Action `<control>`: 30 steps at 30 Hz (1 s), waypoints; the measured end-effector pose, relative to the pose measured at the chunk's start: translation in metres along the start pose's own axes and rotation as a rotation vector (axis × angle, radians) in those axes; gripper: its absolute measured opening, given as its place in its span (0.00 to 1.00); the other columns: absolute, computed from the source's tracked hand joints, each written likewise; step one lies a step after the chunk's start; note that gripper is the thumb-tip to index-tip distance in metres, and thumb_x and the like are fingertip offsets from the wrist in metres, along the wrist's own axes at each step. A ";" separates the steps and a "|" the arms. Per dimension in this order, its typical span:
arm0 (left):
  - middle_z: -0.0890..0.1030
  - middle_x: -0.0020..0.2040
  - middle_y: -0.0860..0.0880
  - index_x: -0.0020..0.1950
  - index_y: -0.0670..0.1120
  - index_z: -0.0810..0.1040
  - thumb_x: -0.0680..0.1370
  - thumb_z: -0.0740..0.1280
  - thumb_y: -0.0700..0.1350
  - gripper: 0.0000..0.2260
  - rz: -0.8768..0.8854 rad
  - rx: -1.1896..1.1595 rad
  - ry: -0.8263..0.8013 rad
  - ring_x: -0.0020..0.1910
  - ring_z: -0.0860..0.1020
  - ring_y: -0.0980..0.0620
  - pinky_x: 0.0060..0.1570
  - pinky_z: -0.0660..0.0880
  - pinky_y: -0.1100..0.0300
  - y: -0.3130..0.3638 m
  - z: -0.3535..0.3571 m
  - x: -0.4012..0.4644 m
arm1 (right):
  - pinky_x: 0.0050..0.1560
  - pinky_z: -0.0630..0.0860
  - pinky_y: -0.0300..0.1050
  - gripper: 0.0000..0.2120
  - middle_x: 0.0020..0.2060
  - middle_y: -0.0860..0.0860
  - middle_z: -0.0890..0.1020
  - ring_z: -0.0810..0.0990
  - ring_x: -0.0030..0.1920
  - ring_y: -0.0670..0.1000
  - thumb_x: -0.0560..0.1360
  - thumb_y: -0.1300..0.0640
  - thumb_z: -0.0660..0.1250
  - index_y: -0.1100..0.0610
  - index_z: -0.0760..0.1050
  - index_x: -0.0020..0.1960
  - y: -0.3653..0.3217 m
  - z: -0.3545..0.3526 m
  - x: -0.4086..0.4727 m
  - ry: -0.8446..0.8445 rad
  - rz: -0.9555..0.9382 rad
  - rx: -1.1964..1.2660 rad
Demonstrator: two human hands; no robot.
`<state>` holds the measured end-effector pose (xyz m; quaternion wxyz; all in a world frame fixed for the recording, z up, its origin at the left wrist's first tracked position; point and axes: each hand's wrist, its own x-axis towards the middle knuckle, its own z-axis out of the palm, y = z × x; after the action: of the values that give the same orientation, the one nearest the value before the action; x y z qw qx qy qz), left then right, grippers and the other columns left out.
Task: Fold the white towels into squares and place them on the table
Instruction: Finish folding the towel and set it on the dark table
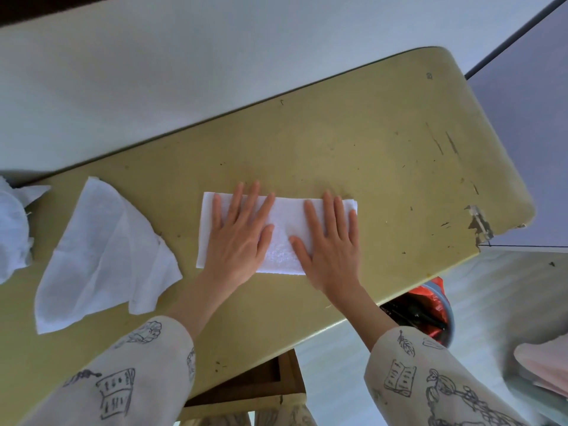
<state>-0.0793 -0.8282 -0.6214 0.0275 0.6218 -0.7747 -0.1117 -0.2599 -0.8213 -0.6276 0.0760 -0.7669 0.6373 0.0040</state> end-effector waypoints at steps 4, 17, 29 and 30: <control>0.69 0.67 0.38 0.69 0.41 0.65 0.79 0.53 0.50 0.21 -0.388 -0.113 0.173 0.67 0.66 0.37 0.67 0.60 0.44 -0.025 -0.019 -0.008 | 0.72 0.50 0.58 0.31 0.74 0.59 0.58 0.54 0.74 0.57 0.77 0.38 0.47 0.54 0.58 0.74 -0.002 0.001 0.001 -0.021 0.018 -0.026; 0.70 0.59 0.40 0.54 0.39 0.75 0.71 0.69 0.57 0.23 -0.955 -0.379 -0.164 0.61 0.67 0.41 0.56 0.67 0.48 -0.023 -0.043 0.005 | 0.72 0.48 0.58 0.31 0.75 0.58 0.56 0.50 0.75 0.55 0.77 0.38 0.45 0.52 0.52 0.75 -0.004 0.000 0.000 -0.048 0.045 -0.046; 0.76 0.42 0.50 0.53 0.41 0.75 0.79 0.61 0.49 0.12 -0.933 -0.598 0.032 0.42 0.73 0.49 0.43 0.65 0.58 -0.026 -0.046 -0.003 | 0.72 0.47 0.58 0.32 0.75 0.57 0.55 0.49 0.75 0.55 0.77 0.37 0.43 0.53 0.50 0.76 -0.005 -0.002 0.000 -0.078 0.051 -0.052; 0.76 0.42 0.51 0.54 0.41 0.75 0.79 0.60 0.49 0.12 -0.922 -0.597 0.056 0.43 0.72 0.51 0.43 0.65 0.58 -0.025 -0.046 -0.004 | 0.72 0.47 0.58 0.32 0.75 0.57 0.55 0.49 0.75 0.55 0.77 0.37 0.43 0.53 0.49 0.76 -0.006 -0.002 0.000 -0.079 0.049 -0.049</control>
<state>-0.0462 -0.8362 -0.5814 0.1714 0.8647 -0.3557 -0.3105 -0.2547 -0.8203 -0.6251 0.0824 -0.7519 0.6521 0.0517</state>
